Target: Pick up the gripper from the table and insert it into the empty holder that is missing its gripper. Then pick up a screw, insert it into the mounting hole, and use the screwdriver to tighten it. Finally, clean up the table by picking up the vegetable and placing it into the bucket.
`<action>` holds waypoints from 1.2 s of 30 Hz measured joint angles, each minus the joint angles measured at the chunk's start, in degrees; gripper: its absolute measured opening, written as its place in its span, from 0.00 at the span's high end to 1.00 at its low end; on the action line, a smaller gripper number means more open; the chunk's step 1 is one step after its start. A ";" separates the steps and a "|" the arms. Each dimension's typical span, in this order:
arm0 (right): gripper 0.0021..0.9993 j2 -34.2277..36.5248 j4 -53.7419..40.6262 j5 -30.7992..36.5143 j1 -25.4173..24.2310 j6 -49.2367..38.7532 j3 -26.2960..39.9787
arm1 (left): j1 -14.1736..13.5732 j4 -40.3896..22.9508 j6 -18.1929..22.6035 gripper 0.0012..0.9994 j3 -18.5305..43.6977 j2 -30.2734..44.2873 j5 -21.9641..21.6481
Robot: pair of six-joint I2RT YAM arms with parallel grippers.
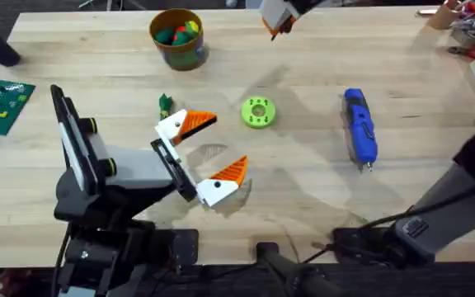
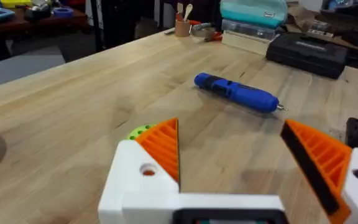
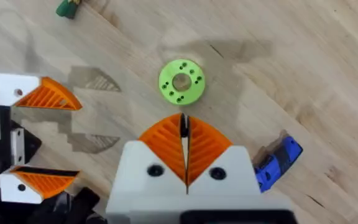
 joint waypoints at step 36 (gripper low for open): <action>1.00 2.38 2.40 -12.79 8.30 -24.21 0.59 | 0.00 0.00 0.00 0.02 0.00 0.00 0.00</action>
